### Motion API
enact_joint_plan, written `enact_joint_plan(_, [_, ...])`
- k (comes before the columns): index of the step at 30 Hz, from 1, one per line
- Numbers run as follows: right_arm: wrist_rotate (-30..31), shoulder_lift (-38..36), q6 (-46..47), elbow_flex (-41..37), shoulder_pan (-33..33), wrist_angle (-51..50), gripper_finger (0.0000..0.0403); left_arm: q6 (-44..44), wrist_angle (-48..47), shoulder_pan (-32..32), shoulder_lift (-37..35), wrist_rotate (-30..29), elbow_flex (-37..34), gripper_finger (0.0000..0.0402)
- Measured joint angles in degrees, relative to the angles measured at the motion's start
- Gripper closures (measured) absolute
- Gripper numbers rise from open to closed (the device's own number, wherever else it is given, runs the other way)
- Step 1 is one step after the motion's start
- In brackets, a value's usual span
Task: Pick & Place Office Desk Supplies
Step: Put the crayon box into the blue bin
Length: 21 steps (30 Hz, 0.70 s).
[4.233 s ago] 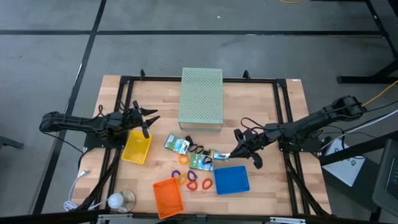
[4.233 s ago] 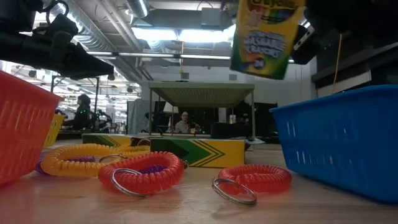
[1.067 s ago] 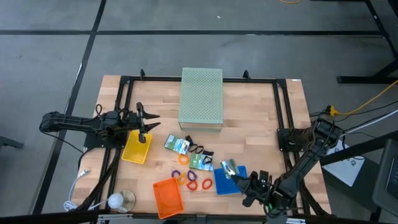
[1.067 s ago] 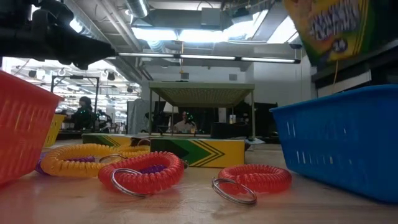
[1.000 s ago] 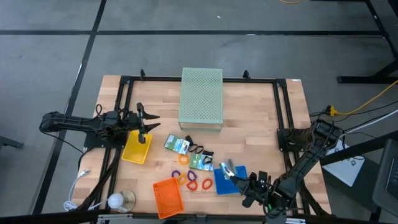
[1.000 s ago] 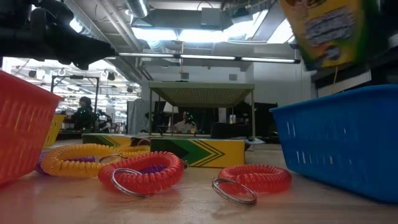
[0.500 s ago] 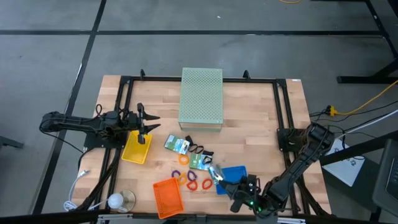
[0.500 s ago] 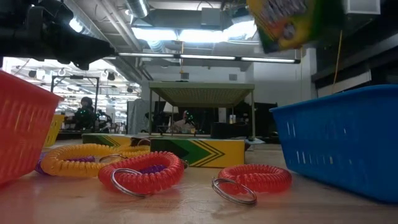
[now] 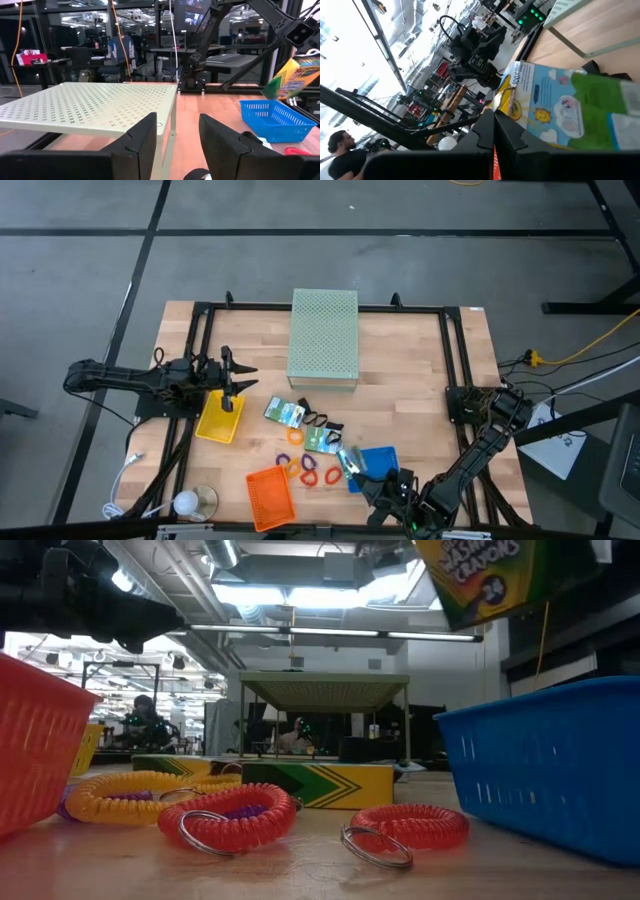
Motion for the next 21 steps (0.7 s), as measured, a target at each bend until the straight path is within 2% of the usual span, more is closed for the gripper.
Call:
enact_joint_plan(11, [-1.38, 0.00, 0.91, 0.00, 0.09, -1.99, 0.0403, 0.09, -0.32, 0.00, 0.11, -0.02, -0.01, 0.0258])
enact_joint_plan(14, [-1.86, 0.00, 5.68, 0.00, 0.11, -6.24, 0.0403, 0.09, -0.32, 0.00, 0.09, -0.02, -0.01, 0.0258])
enact_joint_plan(21, [-7.11, 0.00, 19.33, 0.00, -0.45, -18.13, 0.0403, 0.23, -0.33, 0.00, 0.09, -0.02, -0.01, 0.0258])
